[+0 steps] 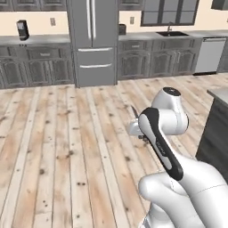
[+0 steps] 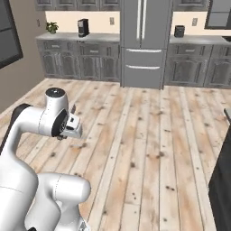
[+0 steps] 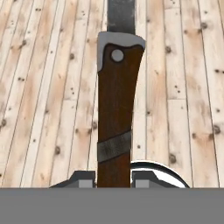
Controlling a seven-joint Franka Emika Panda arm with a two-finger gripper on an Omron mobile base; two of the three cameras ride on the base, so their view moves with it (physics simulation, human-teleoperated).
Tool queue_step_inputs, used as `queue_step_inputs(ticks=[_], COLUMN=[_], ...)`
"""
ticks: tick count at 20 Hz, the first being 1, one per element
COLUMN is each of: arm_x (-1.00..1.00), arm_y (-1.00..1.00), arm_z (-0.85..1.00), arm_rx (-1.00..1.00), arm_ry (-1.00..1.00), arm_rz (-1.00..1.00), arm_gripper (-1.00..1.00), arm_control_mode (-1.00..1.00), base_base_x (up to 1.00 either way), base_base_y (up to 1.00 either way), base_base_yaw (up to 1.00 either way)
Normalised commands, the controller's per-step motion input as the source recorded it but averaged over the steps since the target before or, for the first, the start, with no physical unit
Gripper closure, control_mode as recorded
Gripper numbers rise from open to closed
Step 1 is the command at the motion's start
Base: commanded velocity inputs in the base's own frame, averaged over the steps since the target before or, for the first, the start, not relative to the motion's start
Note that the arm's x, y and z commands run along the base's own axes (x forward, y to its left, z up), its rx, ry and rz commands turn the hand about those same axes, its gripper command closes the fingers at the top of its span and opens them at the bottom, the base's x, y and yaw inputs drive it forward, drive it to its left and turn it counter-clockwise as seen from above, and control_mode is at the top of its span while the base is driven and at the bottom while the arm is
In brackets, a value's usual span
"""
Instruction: Pick up the metallic utensils from the counter and place them in the open drawer. Make sure not to pick up any wooden utensils.
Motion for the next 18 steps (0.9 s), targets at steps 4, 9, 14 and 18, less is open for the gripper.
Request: queue_step_inputs(ticks=[4, 9, 14, 18], arm_x=[0.0, 0.0, 0.0, 0.0], arm_y=[0.0, 0.0, 0.0, 0.0], arm_z=[0.0, 0.0, 0.0, 0.0], arm_rx=[0.0, 0.0, 0.0, 0.0], arm_ry=[0.0, 0.0, 0.0, 0.0], arm_rz=[0.0, 0.0, 0.0, 0.0], arm_gripper=[1.0, 1.0, 1.0, 1.0], arm_control_mode=[1.0, 1.0, 1.0, 1.0], base_base_x=[1.0, 1.0, 1.0, 1.0], base_base_y=[1.0, 1.0, 1.0, 1.0], base_base_yaw=[-0.18, -0.13, -0.08, -0.16])
